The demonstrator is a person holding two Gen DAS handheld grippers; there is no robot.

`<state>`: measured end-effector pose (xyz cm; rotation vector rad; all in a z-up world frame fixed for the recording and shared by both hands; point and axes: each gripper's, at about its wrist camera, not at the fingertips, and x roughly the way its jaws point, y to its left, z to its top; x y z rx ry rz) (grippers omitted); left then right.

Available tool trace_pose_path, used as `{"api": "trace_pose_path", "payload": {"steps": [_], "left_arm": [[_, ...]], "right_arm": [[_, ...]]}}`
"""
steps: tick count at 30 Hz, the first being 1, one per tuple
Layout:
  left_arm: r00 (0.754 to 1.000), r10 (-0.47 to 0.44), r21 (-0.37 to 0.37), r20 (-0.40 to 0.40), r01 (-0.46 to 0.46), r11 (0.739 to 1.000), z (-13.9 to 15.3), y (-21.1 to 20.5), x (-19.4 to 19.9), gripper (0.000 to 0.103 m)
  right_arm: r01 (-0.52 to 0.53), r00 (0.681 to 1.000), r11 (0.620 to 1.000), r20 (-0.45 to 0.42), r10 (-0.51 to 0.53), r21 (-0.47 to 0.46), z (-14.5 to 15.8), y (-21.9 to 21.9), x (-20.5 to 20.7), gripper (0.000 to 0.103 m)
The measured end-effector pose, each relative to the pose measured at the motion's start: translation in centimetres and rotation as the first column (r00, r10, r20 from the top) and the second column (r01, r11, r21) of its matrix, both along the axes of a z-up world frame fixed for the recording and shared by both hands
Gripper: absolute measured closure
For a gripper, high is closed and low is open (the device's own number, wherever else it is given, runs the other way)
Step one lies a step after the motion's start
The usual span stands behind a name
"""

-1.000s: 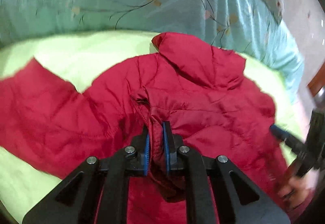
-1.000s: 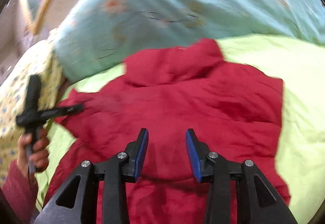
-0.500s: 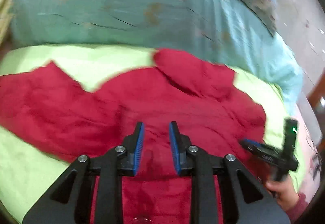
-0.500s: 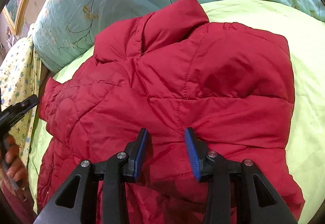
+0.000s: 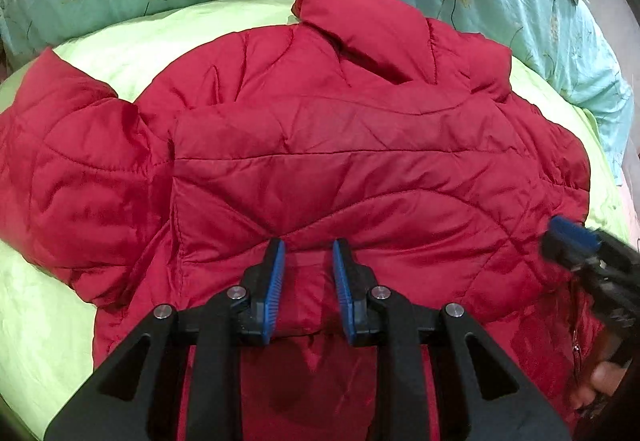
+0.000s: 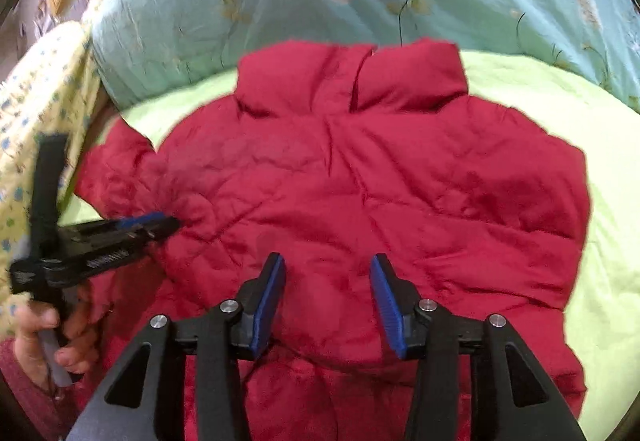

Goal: Fold large clothes

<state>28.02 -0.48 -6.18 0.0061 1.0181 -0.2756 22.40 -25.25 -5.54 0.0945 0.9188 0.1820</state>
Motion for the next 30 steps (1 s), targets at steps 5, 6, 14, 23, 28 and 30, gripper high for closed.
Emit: {"api": "trace_pose_path", "payload": {"steps": [5,6,14,23,28,30], "left_arm": [[1.000,-0.007,-0.032,-0.003,0.007,0.999,-0.8,0.7,-0.9,0.081],[1.000,-0.007,-0.040,-0.004,0.006,0.999,-0.7,0.9,-0.9,0.081],[1.000,-0.015,-0.074,-0.013,0.014,0.997,0.1,2.1,-2.1,0.081],[1.000,-0.016,-0.143,-0.020,0.013,0.990,-0.2,1.8,-2.1,0.076],[1.000,0.007,-0.237,-0.018,-0.011,0.972,0.9,3.6,-3.6,0.063],[1.000,0.024,-0.257,-0.013,-0.026,0.966,1.3,4.4,-4.2,0.059]], "right_arm": [[0.032,0.995,0.999,-0.092,-0.029,0.038,-3.1,-1.1,1.4,0.054],[0.035,0.995,0.999,-0.094,-0.031,0.039,-3.1,-1.2,1.5,0.054],[0.035,0.996,0.999,-0.083,-0.035,0.002,-3.3,-1.0,1.2,0.054],[0.060,0.998,0.989,-0.035,-0.056,0.133,0.1,-1.6,-1.8,0.053],[0.027,1.000,0.974,0.007,-0.029,0.226,2.6,-1.3,-5.2,0.052],[0.012,1.000,0.969,0.024,-0.019,0.247,3.4,-1.0,-6.6,0.052]]}}
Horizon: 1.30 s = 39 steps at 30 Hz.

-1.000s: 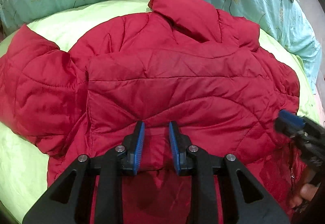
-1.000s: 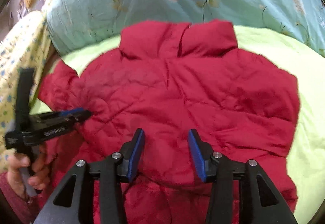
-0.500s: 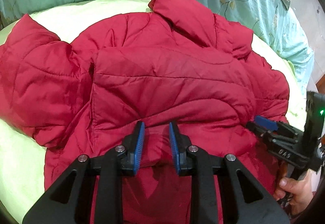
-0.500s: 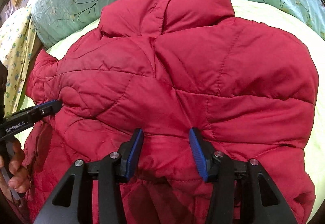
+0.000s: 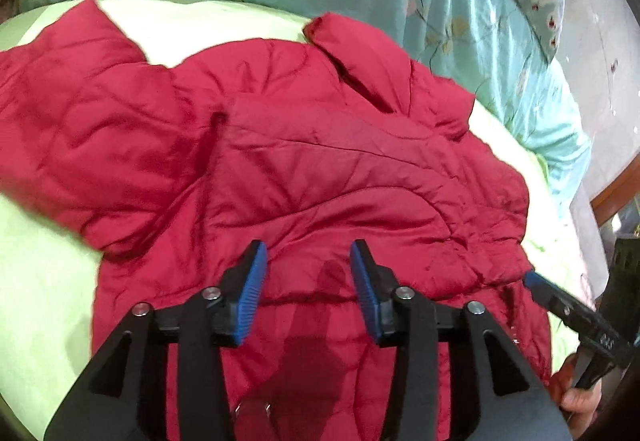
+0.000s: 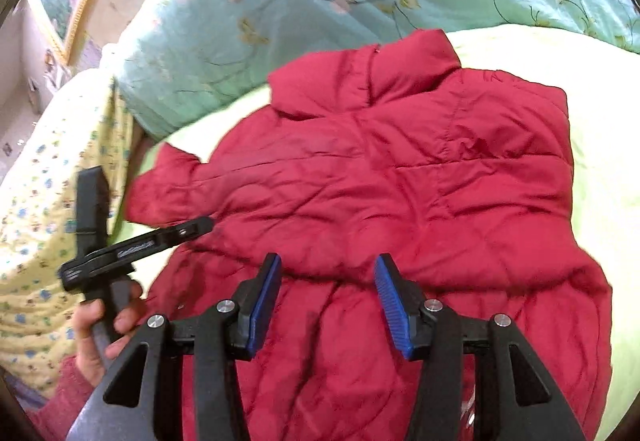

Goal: Fold large clothes

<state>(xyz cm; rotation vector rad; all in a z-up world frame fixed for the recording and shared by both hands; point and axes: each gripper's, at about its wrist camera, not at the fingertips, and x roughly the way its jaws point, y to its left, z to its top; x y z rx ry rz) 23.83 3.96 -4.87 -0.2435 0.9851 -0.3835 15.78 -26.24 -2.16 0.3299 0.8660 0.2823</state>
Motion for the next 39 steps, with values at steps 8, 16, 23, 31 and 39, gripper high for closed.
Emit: {"api": "trace_pose_path", "payload": {"steps": [8,16,23,31,39], "left_arm": [[0.991,0.135,-0.044,0.005,-0.135,0.990,0.4,5.9,-1.2,0.045],[0.927,0.368,-0.119,-0.069,-0.374,0.920,-1.7,16.2,-0.3,0.039],[0.829,0.549,-0.183,-0.106,-0.559,0.809,-3.5,24.4,1.4,0.039],[0.770,0.621,-0.284,-0.145,-0.634,0.719,-5.2,29.7,5.2,0.039],[0.735,0.663,-0.377,-0.143,-0.660,0.650,-5.0,32.4,7.7,0.054]], "right_arm": [[-0.012,0.999,1.000,0.042,0.011,0.027,1.6,0.8,-4.2,0.052],[-0.048,0.999,0.999,0.021,0.048,0.000,1.2,2.1,-7.4,0.051],[-0.077,0.997,0.997,0.019,0.077,-0.004,1.6,3.2,-8.4,0.051],[-0.101,0.994,0.995,0.033,0.101,-0.006,2.5,4.5,-8.5,0.051],[-0.091,0.996,0.995,0.021,0.092,-0.032,2.6,4.3,-8.9,0.051]]}}
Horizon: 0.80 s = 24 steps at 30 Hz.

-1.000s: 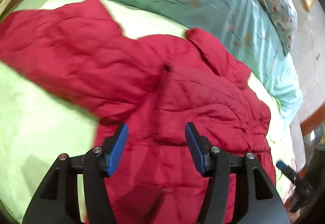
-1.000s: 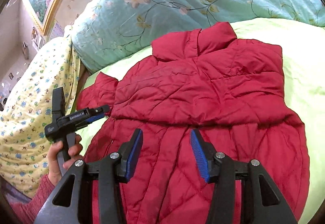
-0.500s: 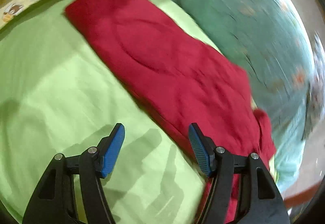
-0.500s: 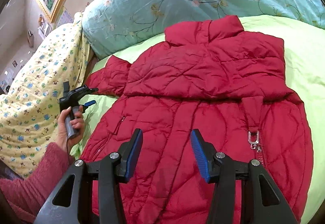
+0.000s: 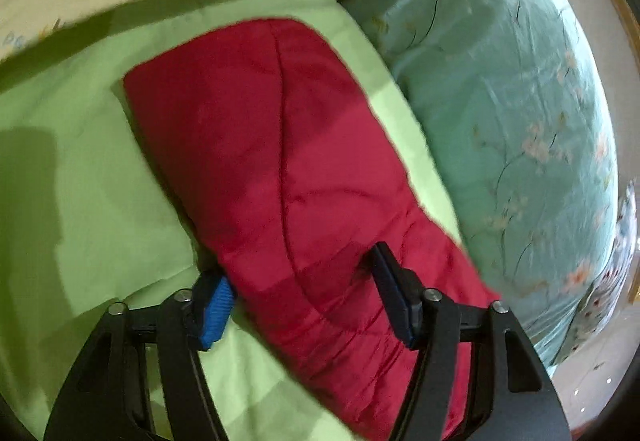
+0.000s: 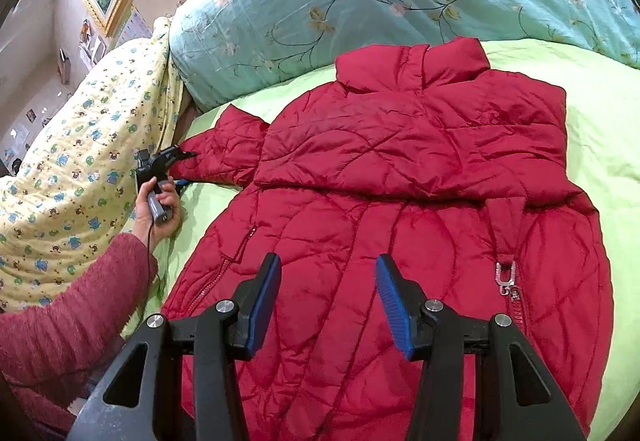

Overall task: Fold large clothes
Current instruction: 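Grasp the other sleeve cuff with the left gripper and lift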

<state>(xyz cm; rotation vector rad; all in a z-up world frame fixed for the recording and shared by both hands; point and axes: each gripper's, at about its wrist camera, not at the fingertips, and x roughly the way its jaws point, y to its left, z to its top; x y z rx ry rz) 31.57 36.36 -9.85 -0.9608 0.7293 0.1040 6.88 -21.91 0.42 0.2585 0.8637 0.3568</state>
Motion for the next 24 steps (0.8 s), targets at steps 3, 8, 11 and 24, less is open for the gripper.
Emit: {"api": "trace_pose_path", "payload": {"steps": [3,8,11,24], "left_arm": [[0.998,-0.040,0.032,0.054,0.038,0.999,1.8,-0.9,-0.5,0.088],[0.981,-0.117,0.103,0.153,0.102,0.990,5.7,-3.5,-3.2,0.093],[0.965,-0.174,0.149,0.197,0.146,0.978,8.1,-6.0,-5.0,0.093],[0.826,-0.468,0.339,0.315,0.363,0.868,15.3,-20.4,-9.2,0.095]], "right_arm": [[0.013,1.000,1.000,-0.002,-0.013,0.006,-0.2,-0.4,-0.1,0.051],[0.013,1.000,1.000,-0.004,-0.013,0.028,-0.6,-0.5,0.0,0.051],[0.008,1.000,0.999,0.002,-0.008,0.039,-0.6,-0.7,0.0,0.051],[0.088,0.996,0.991,-0.011,-0.087,0.103,-1.3,-4.6,0.1,0.051]]}}
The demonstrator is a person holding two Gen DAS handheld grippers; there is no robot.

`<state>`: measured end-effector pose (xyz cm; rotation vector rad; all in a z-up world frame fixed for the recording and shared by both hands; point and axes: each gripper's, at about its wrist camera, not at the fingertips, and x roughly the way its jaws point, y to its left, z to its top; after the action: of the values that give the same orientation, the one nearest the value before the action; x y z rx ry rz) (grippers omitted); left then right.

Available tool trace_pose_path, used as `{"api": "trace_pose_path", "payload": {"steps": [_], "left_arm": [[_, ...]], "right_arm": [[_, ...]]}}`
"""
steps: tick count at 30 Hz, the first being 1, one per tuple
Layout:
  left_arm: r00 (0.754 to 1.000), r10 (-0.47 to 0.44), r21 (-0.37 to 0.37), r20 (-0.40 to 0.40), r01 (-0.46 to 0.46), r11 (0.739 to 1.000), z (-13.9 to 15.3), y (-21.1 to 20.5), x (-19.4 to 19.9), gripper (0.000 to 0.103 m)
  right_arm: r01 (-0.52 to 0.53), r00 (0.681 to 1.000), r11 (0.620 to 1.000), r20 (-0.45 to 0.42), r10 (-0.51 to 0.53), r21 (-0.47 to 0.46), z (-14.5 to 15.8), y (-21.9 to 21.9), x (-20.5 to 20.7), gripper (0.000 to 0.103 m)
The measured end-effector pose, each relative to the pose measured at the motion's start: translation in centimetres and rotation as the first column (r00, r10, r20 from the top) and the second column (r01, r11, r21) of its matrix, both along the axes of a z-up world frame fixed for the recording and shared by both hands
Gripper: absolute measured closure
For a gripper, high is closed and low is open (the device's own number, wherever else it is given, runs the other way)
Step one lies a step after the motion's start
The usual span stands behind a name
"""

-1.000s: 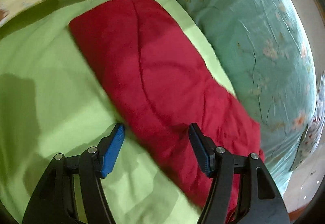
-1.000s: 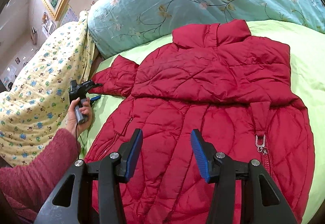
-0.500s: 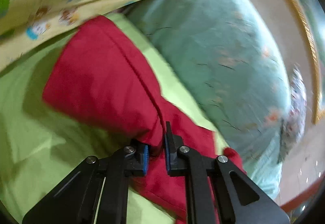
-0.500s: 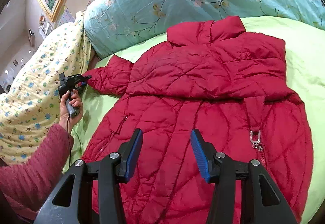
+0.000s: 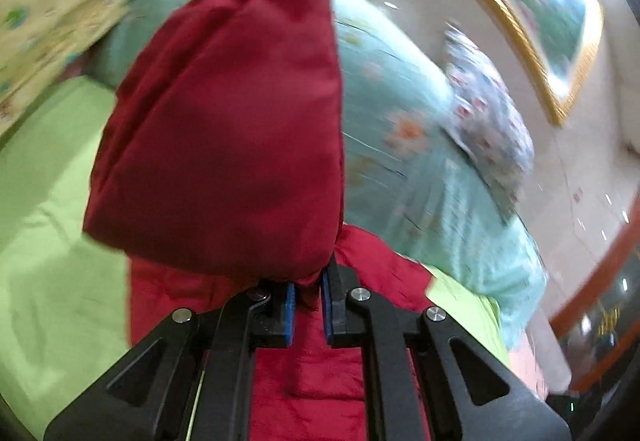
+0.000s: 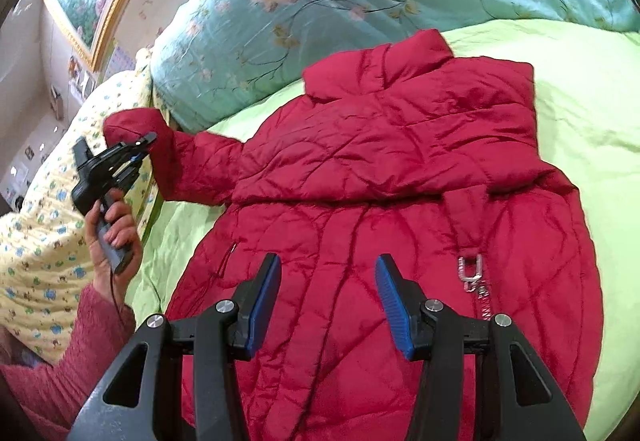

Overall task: Fold large clothes
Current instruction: 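Grasp the other sleeve cuff with the left gripper and lift, then fold the held sleeve over the coat body with the left gripper, release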

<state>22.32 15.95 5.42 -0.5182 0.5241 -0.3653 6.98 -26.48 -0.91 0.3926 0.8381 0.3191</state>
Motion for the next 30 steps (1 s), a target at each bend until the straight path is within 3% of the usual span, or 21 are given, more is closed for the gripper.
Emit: {"api": "trace_pose_path", "payload": {"steps": [6,13,19,30], "left_arm": [[0.985,-0.171,0.081,0.014,0.170,0.982,0.3,-8.3,-0.9,0.095],[0.947,-0.320,0.149,-0.019,0.319,0.936,-1.2,-16.2,-1.7,0.095],[0.924,-0.370,0.163,-0.093,0.381,0.910,-3.1,-21.0,-1.0,0.095],[0.890,-0.417,0.202,-0.186,0.449,0.870,-6.9,-25.6,-1.3,0.095]], "right_arm": [[0.030,1.000,0.999,0.006,-0.030,0.040,0.3,-1.8,1.2,0.051],[0.073,0.997,0.994,0.005,-0.074,0.084,0.5,-4.4,2.3,0.051],[0.108,0.994,0.986,-0.007,-0.108,0.124,-0.1,-6.4,2.5,0.051],[0.141,0.990,0.975,-0.012,-0.141,0.174,-0.2,-8.4,3.2,0.051]]}}
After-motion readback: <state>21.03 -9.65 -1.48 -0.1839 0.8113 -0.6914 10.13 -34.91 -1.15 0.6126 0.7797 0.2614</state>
